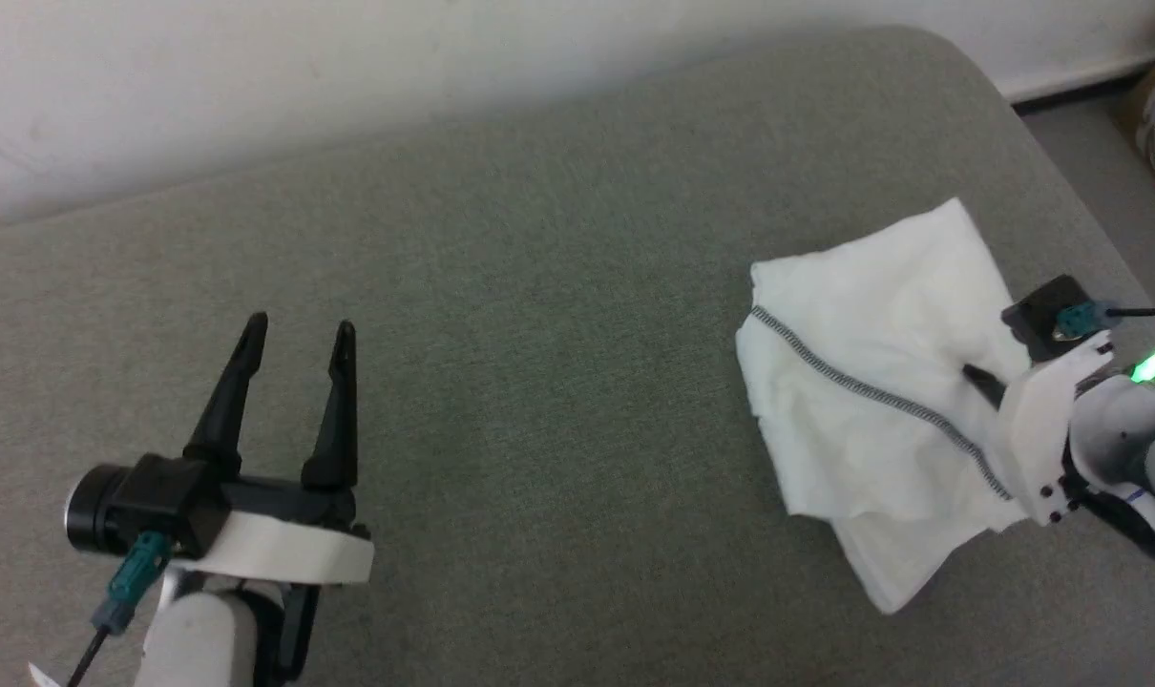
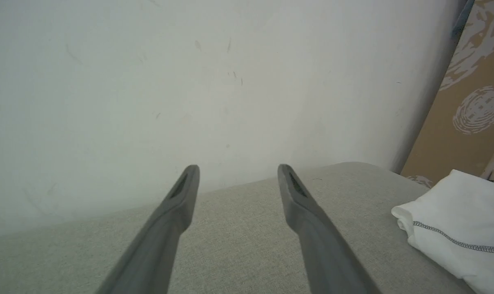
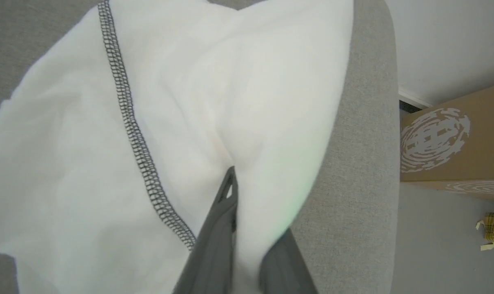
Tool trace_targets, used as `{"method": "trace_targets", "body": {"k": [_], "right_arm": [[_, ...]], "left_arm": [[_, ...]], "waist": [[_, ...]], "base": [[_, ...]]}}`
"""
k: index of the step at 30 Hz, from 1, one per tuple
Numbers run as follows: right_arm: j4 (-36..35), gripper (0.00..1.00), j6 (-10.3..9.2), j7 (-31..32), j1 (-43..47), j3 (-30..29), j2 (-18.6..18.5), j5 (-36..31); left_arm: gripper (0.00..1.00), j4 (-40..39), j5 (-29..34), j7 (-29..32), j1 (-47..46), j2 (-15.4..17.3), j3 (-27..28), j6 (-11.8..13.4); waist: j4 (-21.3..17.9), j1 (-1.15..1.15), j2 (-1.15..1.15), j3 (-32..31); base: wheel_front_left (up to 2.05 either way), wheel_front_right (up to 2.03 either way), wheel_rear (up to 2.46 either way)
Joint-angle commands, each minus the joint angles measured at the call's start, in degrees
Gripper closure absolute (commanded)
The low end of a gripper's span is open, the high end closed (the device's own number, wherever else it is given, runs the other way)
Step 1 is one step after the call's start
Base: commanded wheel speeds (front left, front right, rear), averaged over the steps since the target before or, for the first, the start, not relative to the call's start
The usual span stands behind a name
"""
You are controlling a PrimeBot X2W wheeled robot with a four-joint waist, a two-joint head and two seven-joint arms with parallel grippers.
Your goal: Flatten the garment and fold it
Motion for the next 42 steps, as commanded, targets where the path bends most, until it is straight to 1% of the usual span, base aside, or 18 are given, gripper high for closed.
{"method": "trace_targets", "body": {"k": [1,7,11,13,14,15,16,19,22,26,29,31,34,38,42], "right_arm": [[0.35,1.0,-0.12,-0.68,-1.25,-0.38,-0.1,-0.04],[11.94,1.0,-0.12,-8.93,-5.88,-3.37,-1.54,-1.84],[19.58,1.0,-0.12,-15.03,-9.1,-7.12,-2.23,-4.55],[23.33,1.0,-0.12,-18.26,-10.61,-9.57,-1.84,-5.95],[24.87,0.64,-0.12,-20.39,-11.34,-10.57,-1.54,-7.02],[26.54,0.13,-0.12,-22.35,-12.02,-11.65,-1.19,-7.9],[28.29,0.0,-0.12,-24.03,-12.55,-12.7,-0.74,-8.77],[32.37,0.0,-0.12,-30.54,-13.73,-15.76,0.02,-12.58],[36.13,0.0,-0.12,-36.06,-13.75,-20.4,0.52,-15.34],[38.56,0.0,-0.12,-38.6,-11.44,-26.23,-0.11,-17.76],[37.62,0.0,-0.12,-39.01,-7.79,-29.43,-0.35,-18.14],[34.61,0.0,-0.12,-39.05,-4.52,-30.37,0.03,-17.93],[28.96,0.0,-0.12,-39.07,1.04,-30.33,2.26,-16.31],[20.77,0.0,-0.12,-39.08,8.68,-29.14,7.18,-13.98],[12.33,0.0,-0.12,-38.8,14.75,-28.61,13.29,-13.27]], "left_arm": [[0.0,-0.29,0.58,0.02,-1.09,0.46,-0.14,-0.33],[0.0,-3.05,1.36,1.3,-6.2,1.6,-2.51,-0.62],[0.0,-4.18,1.54,1.64,-8.61,2.12,-4.08,-0.79],[0.0,-4.27,1.47,1.57,-9.52,2.41,-4.63,-0.85],[0.0,-4.17,1.41,1.49,-9.87,2.48,-4.8,-0.87],[0.0,-4.01,1.32,1.38,-10.14,2.49,-4.87,-0.88],[0.0,-3.78,1.24,1.24,-10.33,2.46,-4.9,-0.84],[0.0,-2.83,0.81,0.68,-10.64,2.06,-4.94,-0.68],[0.0,-1.46,0.32,0.08,-10.39,1.38,-4.92,-0.45],[0.0,1.0,-0.51,-0.47,-8.84,0.14,-4.64,-0.06],[0.0,2.79,-1.05,-0.65,-6.84,-0.82,-4.15,0.46],[0.0,3.41,-1.55,-0.68,-5.3,-1.54,-3.45,0.83],[0.0,3.9,-2.13,-0.7,-2.47,-2.51,-2.2,1.43],[0.0,5.03,-2.71,-0.71,1.08,-3.53,-0.74,2.11],[0.0,6.4,-2.95,-0.71,3.42,-4.06,0.23,2.17]], "waist": [[-6.61,-0.01,0.0,9.6],[-5.25,-0.01,0.0,15.47],[-3.49,-0.01,0.0,18.5],[-2.65,-0.01,0.0,19.52],[-2.23,-0.01,0.0,19.83],[-1.86,-0.01,0.0,20.02],[-1.49,-0.01,0.0,20.06],[-0.34,-0.01,0.0,19.52],[0.76,-0.01,0.0,17.7],[2.45,-0.01,0.0,13.5],[4.08,-0.01,0.0,9.41],[5.21,-0.01,0.0,6.35],[6.91,-0.01,0.0,2.53],[9.95,-0.01,0.0,-2.24],[13.26,-0.01,0.0,-5.09]], "base": [[0.0,0.0,0.0],[0.0,0.0,0.0],[0.0,0.0,0.0],[0.0,0.0,0.0],[0.0,0.0,0.0],[0.0,0.0,0.0],[0.0,0.0,0.0],[0.0,0.0,0.0],[0.0,0.0,0.0],[0.0,0.0,0.0],[0.0,0.0,0.0],[0.0,0.0,0.0],[0.0,0.0,0.0],[0.0,0.0,0.0],[0.0,0.0,0.0]]}}
